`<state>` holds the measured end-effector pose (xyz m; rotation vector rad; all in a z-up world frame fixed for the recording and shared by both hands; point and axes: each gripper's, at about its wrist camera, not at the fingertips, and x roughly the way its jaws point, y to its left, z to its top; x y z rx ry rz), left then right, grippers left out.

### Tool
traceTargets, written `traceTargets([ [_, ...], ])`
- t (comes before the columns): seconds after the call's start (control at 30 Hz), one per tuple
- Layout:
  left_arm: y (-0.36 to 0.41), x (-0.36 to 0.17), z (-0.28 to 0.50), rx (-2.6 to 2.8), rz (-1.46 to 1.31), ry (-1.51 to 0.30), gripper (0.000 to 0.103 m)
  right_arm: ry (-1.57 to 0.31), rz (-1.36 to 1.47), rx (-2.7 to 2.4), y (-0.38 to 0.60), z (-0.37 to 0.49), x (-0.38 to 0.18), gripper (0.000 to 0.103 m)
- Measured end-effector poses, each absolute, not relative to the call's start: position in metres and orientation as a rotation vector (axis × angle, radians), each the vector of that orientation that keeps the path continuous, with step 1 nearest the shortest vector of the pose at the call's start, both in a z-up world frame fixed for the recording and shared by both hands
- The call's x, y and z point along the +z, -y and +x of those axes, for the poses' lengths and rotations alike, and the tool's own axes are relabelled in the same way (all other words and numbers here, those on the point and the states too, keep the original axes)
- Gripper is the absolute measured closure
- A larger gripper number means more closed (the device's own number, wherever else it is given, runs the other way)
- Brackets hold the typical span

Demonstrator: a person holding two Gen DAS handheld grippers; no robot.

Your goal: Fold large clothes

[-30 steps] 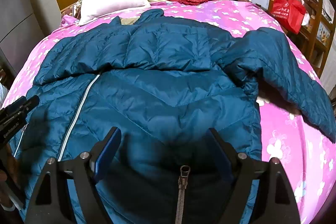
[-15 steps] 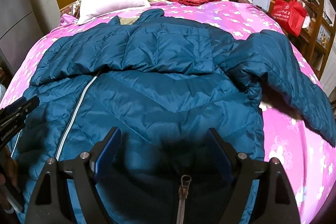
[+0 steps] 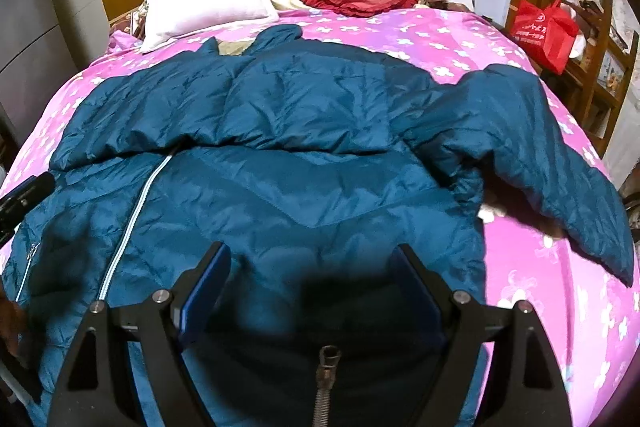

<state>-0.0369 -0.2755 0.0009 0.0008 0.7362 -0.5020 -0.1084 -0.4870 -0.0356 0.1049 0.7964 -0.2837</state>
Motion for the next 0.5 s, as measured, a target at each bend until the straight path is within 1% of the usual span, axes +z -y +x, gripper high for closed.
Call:
traceTargets([
  [0.17,0.276,-0.007,-0.031,-0.493,-0.015,-0.782,0.063,-0.788,0.094,-0.310,0.499,-0.111,-0.030,0.017],
  [0.5,0.276,-0.013,-0.026,-0.494,-0.021,-0.808,0.063,-0.749,0.117,-0.378,0.539,-0.122,-0.010,0.017],
])
